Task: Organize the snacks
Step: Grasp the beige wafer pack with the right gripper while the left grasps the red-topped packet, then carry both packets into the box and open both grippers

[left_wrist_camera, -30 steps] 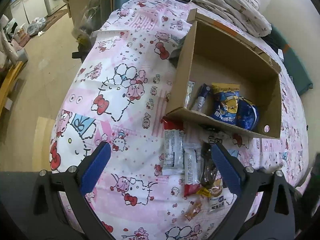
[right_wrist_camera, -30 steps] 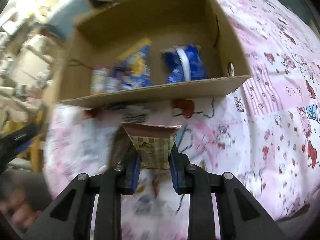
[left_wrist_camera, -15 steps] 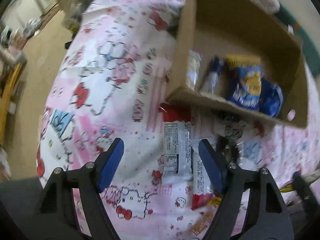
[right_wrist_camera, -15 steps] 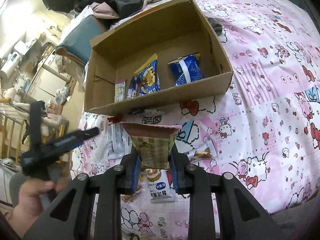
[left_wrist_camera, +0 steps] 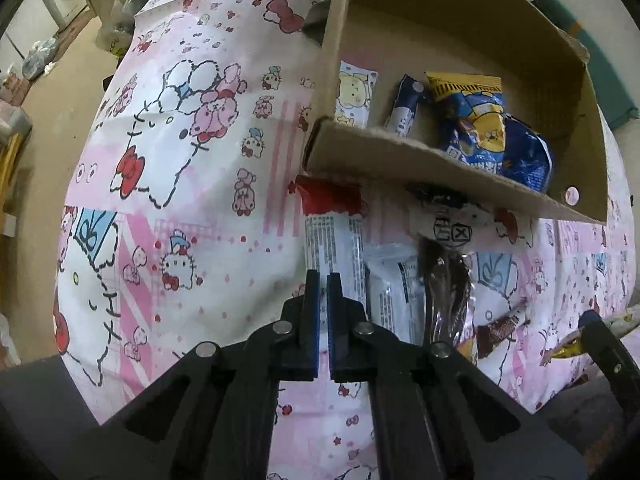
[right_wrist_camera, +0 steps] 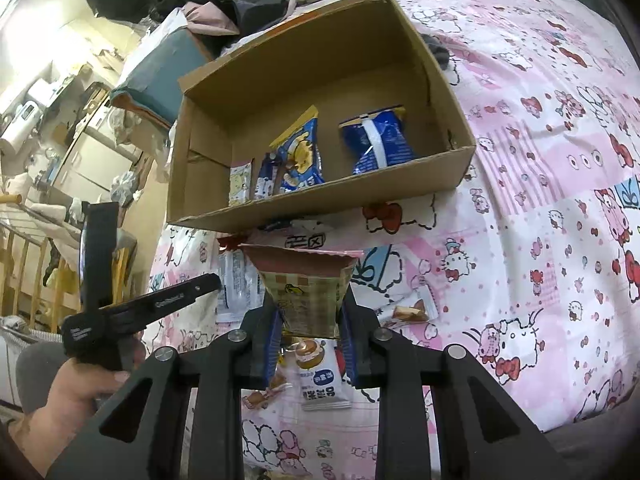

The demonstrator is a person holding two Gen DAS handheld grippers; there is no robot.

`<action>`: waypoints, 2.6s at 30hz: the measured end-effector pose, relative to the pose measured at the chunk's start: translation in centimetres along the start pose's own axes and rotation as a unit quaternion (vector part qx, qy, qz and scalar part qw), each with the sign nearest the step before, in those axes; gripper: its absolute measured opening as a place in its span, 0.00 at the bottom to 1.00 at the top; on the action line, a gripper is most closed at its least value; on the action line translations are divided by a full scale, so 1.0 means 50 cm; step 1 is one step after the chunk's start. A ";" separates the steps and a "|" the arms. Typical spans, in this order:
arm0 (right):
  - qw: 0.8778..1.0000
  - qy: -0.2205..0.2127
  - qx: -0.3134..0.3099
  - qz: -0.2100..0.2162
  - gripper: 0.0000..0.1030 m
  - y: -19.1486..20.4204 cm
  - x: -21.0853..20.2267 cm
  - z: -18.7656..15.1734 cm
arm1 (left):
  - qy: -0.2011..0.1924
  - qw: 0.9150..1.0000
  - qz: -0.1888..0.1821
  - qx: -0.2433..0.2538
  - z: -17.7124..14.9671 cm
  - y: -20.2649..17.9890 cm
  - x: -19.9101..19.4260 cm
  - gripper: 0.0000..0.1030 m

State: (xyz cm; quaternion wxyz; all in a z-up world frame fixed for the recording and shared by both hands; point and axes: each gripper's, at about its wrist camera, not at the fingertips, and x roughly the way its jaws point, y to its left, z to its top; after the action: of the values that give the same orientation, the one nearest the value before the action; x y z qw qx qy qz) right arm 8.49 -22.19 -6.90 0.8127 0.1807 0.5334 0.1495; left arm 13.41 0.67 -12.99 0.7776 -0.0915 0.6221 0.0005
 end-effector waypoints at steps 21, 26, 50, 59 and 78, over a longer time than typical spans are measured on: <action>1.000 -0.002 0.014 0.003 0.26 -0.011 -0.007 -0.001 | 0.007 0.999 0.039 0.007 -0.003 -0.014 0.035 0.27; 1.000 -0.004 0.012 0.008 0.26 -0.007 -0.009 -0.001 | -0.015 0.999 0.034 -0.002 -0.015 0.002 -0.022 0.27; 0.991 -0.099 0.013 0.091 0.26 -0.005 -0.093 0.062 | -0.232 0.971 -0.008 0.054 0.012 -0.036 -0.311 0.27; 0.987 -0.122 0.024 0.105 0.26 -0.028 -0.094 0.131 | -0.233 0.969 -0.011 0.079 0.070 -0.066 -0.304 0.27; 0.994 -0.096 0.005 0.057 0.26 -0.054 -0.004 0.252 | -0.185 0.977 -0.033 0.098 0.158 -0.116 -0.179 0.27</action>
State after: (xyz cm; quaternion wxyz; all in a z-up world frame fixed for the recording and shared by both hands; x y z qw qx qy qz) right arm 20.16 -26.38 -3.32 0.8495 0.2286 0.4421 0.1752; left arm 19.68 -2.88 -1.89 0.8839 -0.0342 0.4613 -0.0692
